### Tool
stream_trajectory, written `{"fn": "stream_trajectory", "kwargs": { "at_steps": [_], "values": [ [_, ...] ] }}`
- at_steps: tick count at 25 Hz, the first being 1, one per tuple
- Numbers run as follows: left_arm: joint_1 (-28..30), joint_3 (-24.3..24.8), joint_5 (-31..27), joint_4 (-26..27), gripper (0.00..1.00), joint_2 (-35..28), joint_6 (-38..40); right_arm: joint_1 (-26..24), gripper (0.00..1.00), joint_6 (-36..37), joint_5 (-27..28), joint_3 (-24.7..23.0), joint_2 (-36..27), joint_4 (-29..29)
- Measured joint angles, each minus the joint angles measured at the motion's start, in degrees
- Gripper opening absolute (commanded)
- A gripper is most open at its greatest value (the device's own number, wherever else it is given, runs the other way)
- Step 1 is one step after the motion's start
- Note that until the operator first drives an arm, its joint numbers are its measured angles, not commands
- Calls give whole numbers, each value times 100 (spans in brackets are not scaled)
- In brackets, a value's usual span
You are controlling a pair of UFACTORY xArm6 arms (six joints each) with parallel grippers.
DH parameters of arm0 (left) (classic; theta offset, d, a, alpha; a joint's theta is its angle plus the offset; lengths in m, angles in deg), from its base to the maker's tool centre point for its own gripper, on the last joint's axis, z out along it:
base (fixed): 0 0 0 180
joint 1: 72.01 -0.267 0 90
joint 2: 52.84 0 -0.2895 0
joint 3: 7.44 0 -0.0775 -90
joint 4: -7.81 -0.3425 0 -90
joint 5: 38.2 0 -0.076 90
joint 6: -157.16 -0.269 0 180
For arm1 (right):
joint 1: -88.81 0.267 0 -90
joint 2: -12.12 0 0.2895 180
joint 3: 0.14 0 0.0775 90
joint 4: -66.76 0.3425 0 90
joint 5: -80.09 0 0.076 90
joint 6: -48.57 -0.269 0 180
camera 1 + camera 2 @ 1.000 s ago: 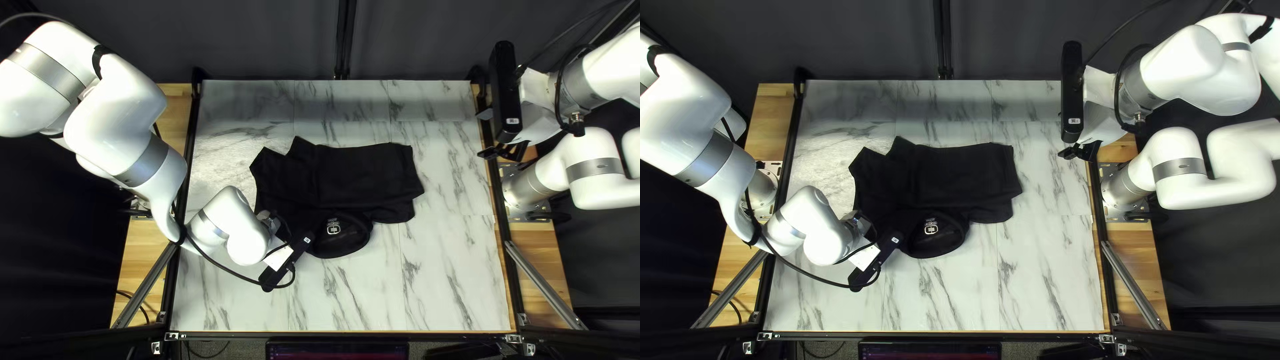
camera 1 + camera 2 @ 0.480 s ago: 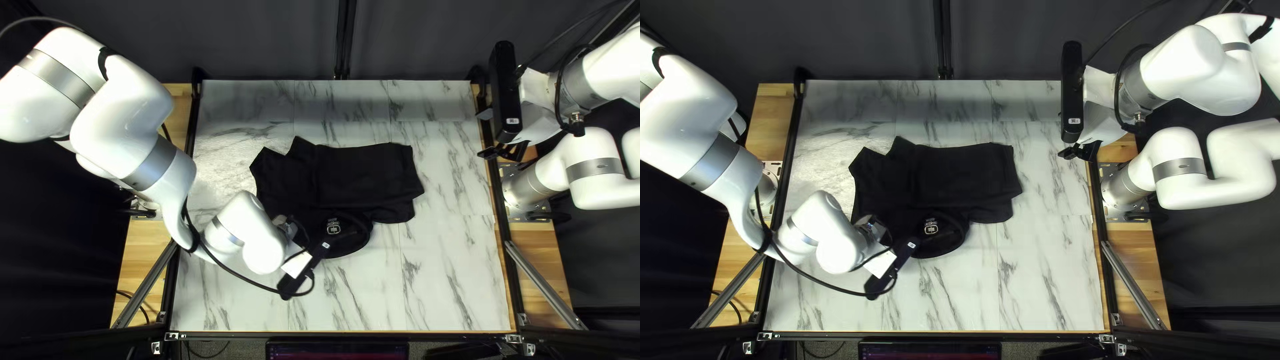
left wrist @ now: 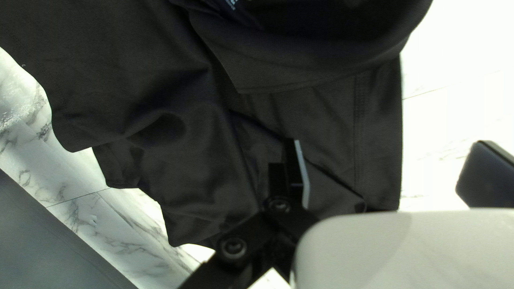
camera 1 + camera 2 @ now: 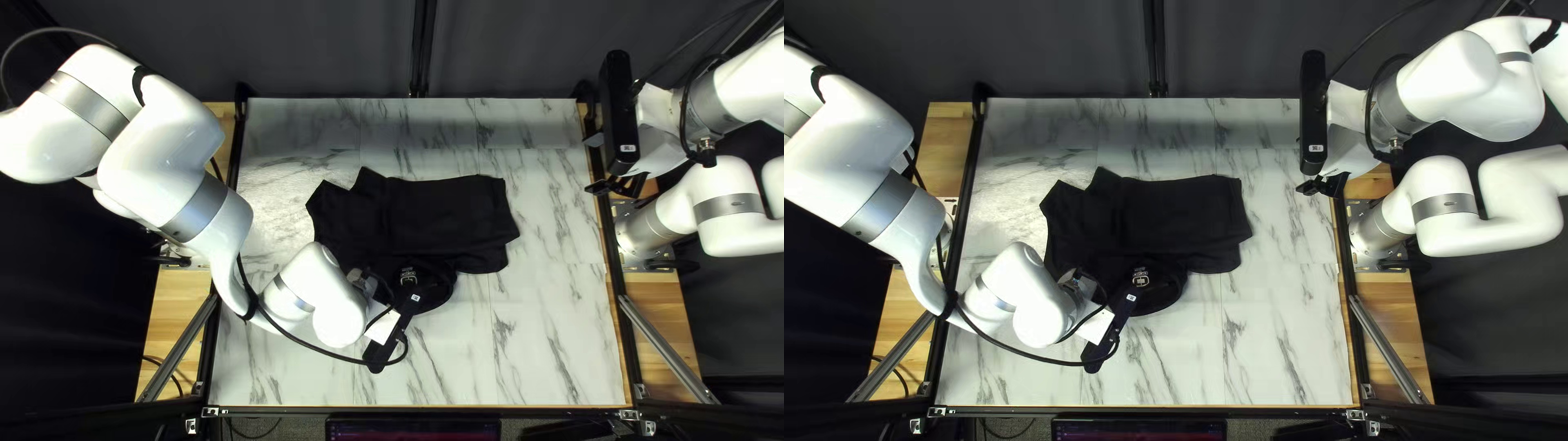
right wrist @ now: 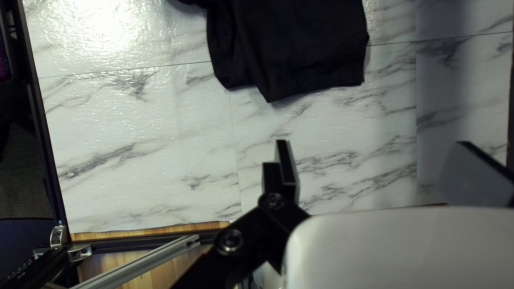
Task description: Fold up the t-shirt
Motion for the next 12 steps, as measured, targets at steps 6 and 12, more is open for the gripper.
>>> {"fn": "stream_trajectory", "kwargs": {
  "at_steps": [6,12],
  "values": [
    [9,-349,245,83,100,267,367,0,100,0,0,0,0,0],
    [21,-367,535,52,100,345,1226,0,100,0,0,0,0,0]
  ]
}}
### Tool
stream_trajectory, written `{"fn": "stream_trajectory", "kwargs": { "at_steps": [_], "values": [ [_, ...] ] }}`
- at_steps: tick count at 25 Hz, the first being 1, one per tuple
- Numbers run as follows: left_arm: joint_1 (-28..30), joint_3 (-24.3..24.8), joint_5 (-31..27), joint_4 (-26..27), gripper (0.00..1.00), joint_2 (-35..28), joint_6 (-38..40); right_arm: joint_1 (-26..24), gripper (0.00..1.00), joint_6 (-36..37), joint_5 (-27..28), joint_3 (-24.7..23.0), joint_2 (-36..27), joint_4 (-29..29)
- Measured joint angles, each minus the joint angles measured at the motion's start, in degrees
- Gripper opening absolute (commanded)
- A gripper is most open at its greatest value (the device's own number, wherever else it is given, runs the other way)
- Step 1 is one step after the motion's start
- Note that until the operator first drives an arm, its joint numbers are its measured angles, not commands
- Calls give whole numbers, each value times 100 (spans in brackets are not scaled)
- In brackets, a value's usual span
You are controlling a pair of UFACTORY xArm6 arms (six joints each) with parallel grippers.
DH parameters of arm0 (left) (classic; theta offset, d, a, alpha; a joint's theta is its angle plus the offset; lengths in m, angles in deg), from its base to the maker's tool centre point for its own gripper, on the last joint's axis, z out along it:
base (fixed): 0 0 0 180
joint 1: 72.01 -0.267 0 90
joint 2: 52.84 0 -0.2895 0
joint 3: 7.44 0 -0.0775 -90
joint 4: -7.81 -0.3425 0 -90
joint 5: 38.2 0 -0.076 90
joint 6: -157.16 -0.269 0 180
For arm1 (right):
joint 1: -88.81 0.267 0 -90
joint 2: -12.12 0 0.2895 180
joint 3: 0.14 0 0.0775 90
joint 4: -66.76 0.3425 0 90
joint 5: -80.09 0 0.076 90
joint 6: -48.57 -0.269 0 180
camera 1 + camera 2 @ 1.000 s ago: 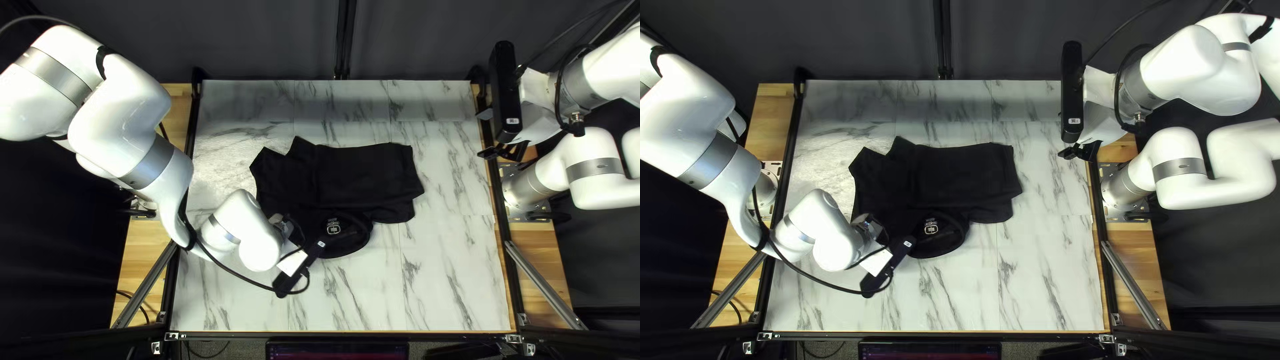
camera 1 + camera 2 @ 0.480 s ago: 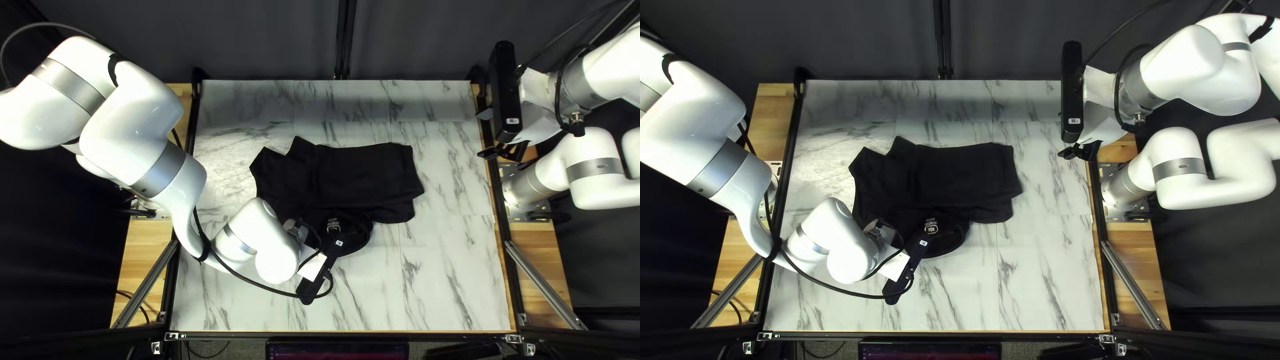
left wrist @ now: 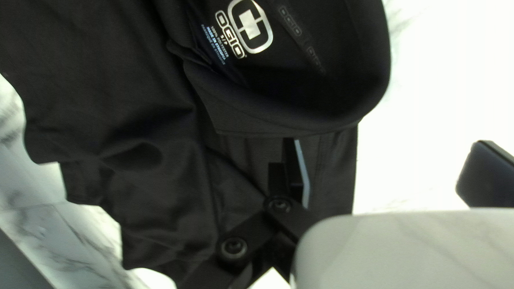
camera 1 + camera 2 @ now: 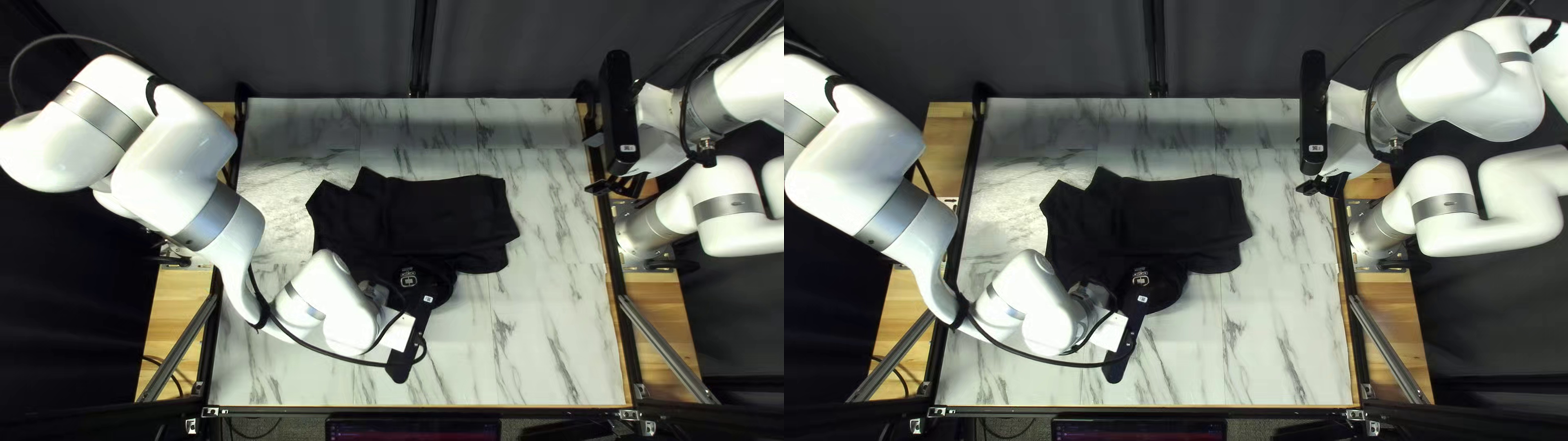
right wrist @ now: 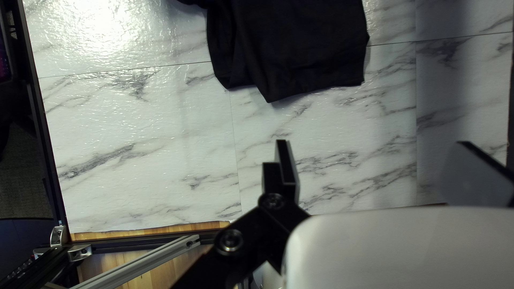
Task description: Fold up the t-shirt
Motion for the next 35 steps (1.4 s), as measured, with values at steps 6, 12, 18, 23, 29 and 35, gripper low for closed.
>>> {"fn": "stream_trajectory", "kwargs": {
  "at_steps": [6,12,18,23,29,35],
  "values": [
    [-37,214,197,-481,100,130,1191,0,100,0,0,0,0,0],
    [-68,-7,143,-616,0,404,1720,0,100,0,0,0,0,0],
    [-138,-73,301,-522,0,530,1762,0,100,0,0,0,0,0],
    [-163,-17,384,-390,0,465,1667,0,100,0,0,0,0,0],
    [-175,130,450,-278,0,332,1503,0,100,0,0,0,0,0],
    [-132,122,436,-14,0,250,1046,0,100,0,0,0,0,0]
  ]
}}
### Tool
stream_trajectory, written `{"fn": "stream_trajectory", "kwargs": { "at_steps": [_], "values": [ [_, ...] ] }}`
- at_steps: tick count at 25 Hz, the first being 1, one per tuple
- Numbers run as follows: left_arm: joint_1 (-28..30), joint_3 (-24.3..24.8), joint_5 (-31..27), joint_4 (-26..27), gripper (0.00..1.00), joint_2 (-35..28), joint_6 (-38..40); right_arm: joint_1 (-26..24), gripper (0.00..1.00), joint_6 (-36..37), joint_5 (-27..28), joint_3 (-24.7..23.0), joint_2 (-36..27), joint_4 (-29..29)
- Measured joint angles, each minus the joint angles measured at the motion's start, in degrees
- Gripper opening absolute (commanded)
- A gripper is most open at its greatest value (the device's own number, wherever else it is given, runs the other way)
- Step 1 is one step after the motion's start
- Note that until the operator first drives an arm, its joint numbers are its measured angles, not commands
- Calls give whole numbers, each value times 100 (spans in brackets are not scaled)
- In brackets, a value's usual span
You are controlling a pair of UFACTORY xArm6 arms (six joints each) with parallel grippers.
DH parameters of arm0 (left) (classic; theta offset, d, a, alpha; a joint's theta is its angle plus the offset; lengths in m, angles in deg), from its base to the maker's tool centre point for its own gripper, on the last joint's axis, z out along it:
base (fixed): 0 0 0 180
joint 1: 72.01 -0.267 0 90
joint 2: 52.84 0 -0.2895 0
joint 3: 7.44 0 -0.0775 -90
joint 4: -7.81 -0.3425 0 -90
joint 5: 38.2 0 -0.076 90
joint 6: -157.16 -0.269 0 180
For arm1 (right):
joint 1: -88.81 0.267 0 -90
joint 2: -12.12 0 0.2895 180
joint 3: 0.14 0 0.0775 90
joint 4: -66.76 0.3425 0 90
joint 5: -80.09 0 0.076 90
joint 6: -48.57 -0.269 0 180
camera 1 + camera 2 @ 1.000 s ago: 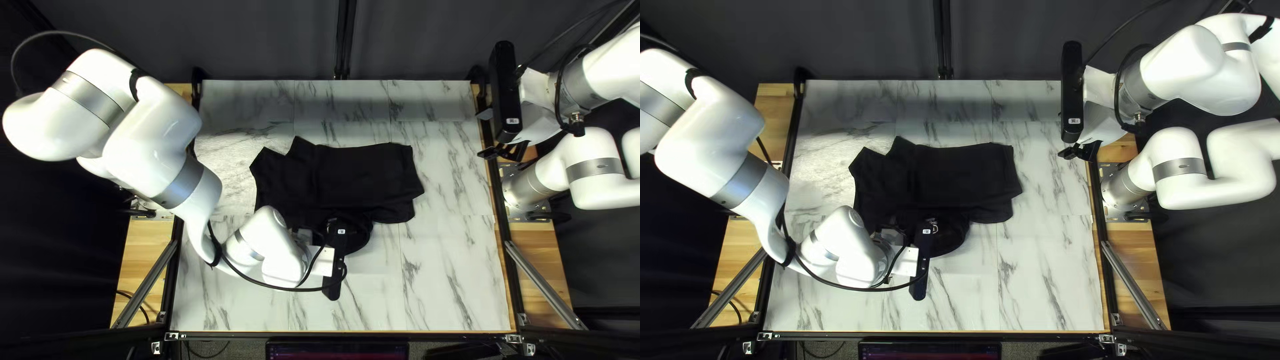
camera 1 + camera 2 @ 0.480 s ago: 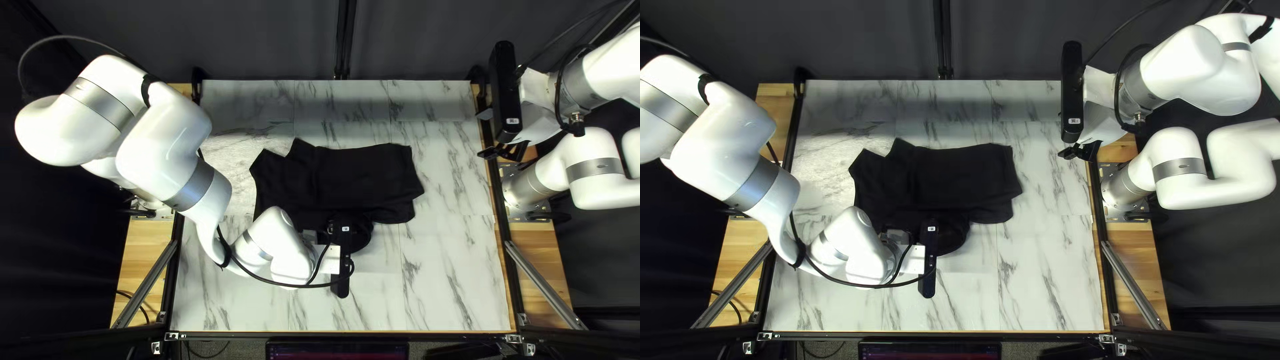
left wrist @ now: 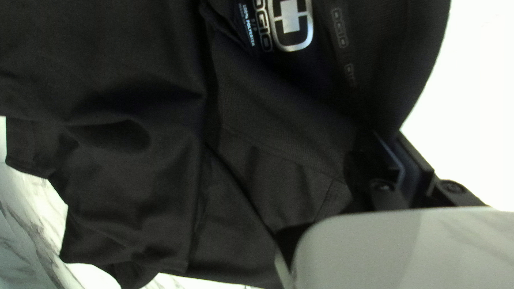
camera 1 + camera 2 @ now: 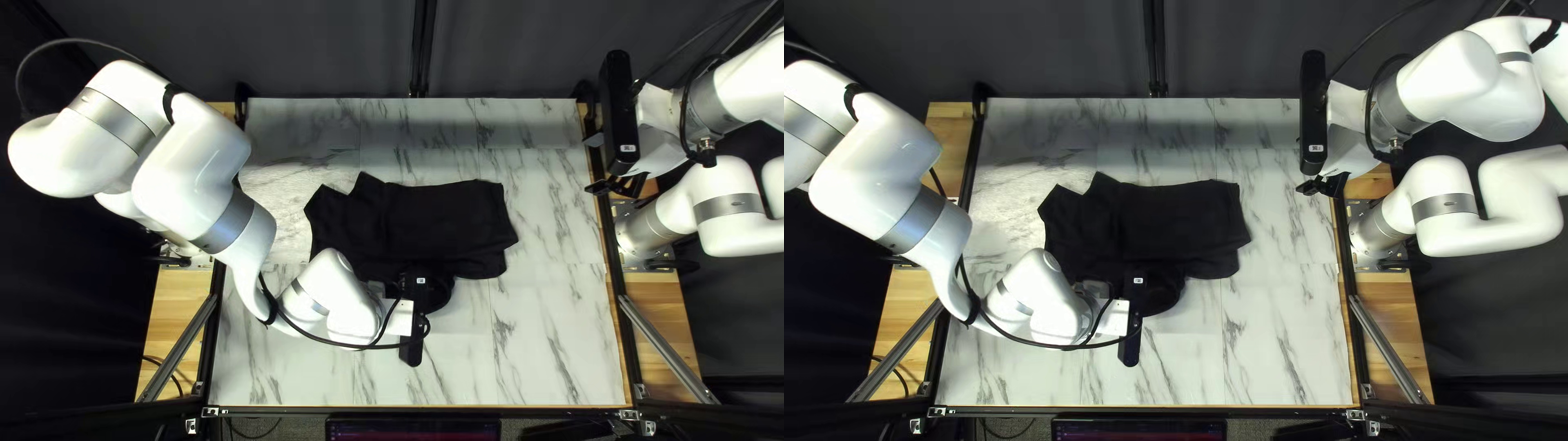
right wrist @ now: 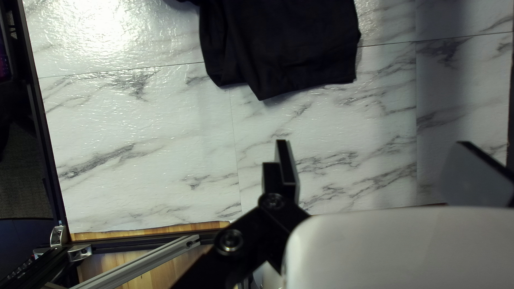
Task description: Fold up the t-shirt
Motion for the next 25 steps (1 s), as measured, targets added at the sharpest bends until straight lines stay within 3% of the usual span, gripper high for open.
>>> {"fn": "stream_trajectory", "kwargs": {
  "at_steps": [9,20,25],
  "values": [
    [385,-234,-191,447,0,5,-547,0,100,0,0,0,0,0],
    [815,90,-53,678,0,-141,-476,0,100,0,0,0,0,0],
    [931,-155,-126,709,0,-6,-432,0,100,0,0,0,0,0]
  ]
}}
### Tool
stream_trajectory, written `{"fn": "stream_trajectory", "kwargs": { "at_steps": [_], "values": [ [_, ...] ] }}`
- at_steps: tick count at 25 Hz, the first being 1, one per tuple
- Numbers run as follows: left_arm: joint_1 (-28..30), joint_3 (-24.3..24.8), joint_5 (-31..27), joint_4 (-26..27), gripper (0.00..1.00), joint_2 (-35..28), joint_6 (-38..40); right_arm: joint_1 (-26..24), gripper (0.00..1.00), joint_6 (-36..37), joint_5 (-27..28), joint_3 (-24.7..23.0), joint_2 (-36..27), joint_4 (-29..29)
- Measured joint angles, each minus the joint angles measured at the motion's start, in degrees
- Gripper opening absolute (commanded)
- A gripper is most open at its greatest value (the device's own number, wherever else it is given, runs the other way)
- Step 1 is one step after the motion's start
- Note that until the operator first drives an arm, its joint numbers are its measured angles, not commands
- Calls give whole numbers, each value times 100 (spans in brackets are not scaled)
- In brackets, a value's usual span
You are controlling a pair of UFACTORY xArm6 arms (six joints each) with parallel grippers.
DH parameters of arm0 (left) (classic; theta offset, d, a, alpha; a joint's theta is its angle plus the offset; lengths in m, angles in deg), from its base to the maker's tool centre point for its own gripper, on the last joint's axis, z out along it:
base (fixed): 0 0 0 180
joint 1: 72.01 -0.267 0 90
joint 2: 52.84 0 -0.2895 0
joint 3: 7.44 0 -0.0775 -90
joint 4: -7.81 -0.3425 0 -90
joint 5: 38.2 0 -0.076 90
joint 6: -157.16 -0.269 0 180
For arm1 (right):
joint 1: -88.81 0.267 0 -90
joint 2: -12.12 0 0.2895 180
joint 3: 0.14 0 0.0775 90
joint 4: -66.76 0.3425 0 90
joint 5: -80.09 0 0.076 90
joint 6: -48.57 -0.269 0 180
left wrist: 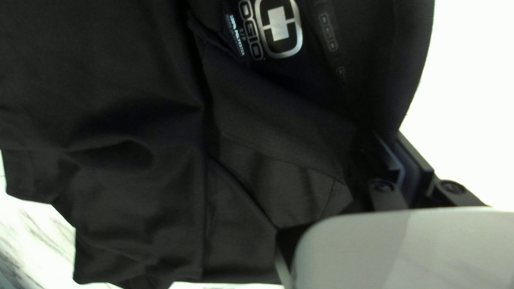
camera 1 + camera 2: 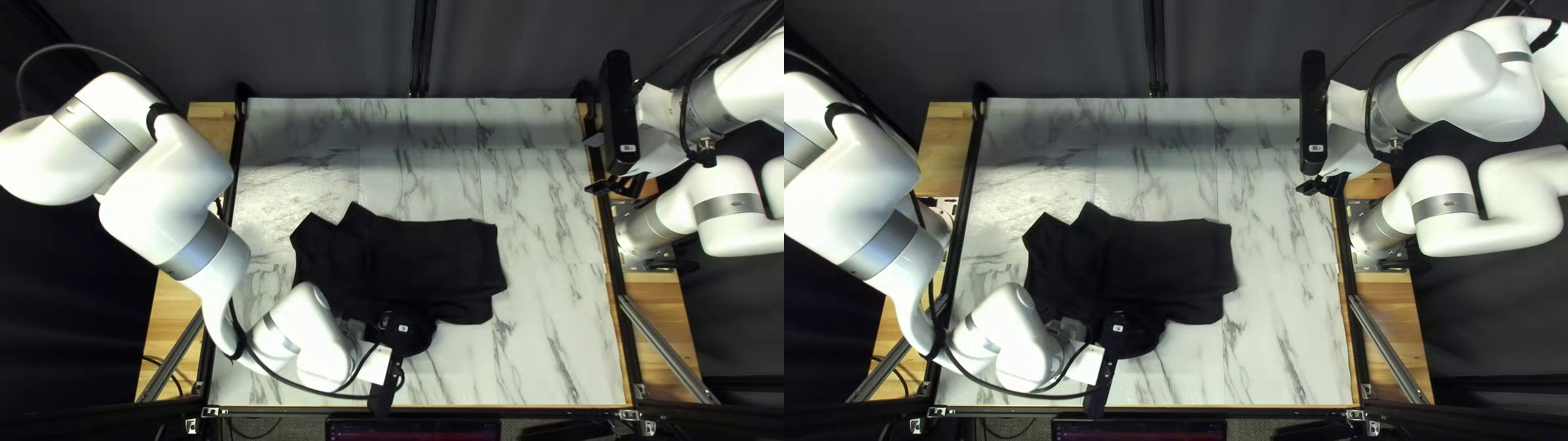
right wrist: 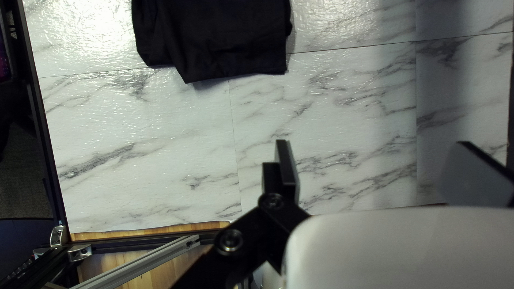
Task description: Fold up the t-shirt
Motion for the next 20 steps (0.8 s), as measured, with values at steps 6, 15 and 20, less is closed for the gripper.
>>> {"fn": "stream_trajectory", "kwargs": {
  "at_steps": [6,15,20],
  "values": [
    [-19,-340,-13,-58,87,266,-33,0,100,0,0,0,0,0],
    [38,-271,-171,-51,100,10,-199,0,100,0,0,0,0,0],
    [-41,183,-448,-195,100,-691,-255,0,100,0,0,0,0,0]
  ]
}}
